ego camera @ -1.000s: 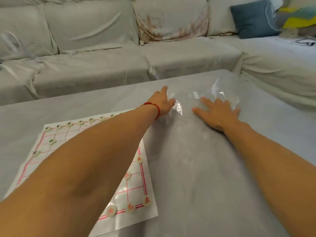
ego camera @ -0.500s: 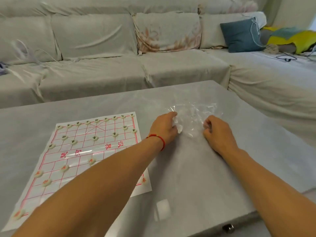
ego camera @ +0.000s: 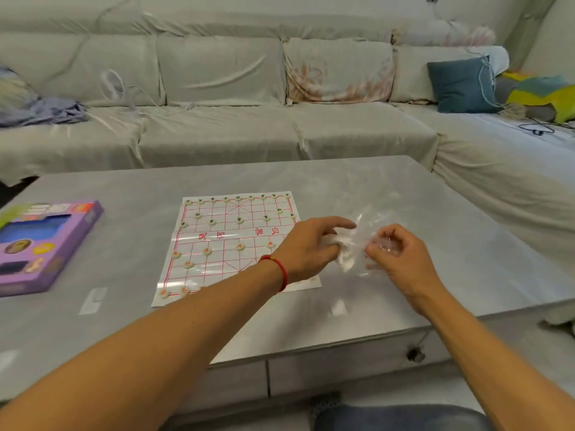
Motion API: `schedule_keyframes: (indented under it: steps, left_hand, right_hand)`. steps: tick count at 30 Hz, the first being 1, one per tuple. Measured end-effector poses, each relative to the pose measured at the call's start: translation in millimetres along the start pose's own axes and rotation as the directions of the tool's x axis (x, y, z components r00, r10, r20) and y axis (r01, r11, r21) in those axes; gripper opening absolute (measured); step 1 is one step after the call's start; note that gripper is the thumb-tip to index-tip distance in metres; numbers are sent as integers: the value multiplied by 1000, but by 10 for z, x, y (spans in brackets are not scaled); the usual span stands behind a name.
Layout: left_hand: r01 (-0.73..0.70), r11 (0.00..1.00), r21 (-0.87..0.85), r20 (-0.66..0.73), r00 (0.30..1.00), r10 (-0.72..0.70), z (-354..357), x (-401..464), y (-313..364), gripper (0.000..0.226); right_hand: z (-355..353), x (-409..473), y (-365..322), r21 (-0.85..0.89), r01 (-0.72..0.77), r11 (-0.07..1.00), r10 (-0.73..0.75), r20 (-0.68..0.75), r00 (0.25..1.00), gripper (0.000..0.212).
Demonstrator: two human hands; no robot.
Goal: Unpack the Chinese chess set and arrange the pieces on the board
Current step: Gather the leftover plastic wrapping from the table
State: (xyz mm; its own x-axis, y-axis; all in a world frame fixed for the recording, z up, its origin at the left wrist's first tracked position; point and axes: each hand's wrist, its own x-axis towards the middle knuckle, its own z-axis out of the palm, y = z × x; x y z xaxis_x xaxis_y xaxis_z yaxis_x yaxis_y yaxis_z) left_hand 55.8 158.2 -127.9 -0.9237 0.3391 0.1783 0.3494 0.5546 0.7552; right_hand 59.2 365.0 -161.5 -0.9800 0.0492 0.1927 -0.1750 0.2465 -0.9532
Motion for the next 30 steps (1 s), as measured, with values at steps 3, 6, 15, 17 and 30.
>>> schedule_keyframes:
  steps: [3,6,15,17,30]
  left_hand:
    - [47,998,-30,-188,981,-52,-224,-374,-30,41]
    - [77,984,-160,-387,913,-134,-457,-738,-61,29]
    - [-30,538,-843,-273,885,-378,-1108,-2123,41,26]
    - [-61,619,-783,-387,826,-409,-1301,-2479,-58,25]
    - [357,851,-384,-772,382,-508,-1912,-4747,-820,28]
  right_hand:
    - [20,-195,-170,-199,73,977,-89,-75,993,20]
    - [223,-438,-554,-229,152,961,-144,54,988,35]
    - [1570,-1001,-1512,24,360,933,-319,516,795,24]
    - [1929,-1123,-1617,-38,454,890,-362,546,756,32]
    - [4072,-2744,-1775,40,27,999,-48,915,400,52]
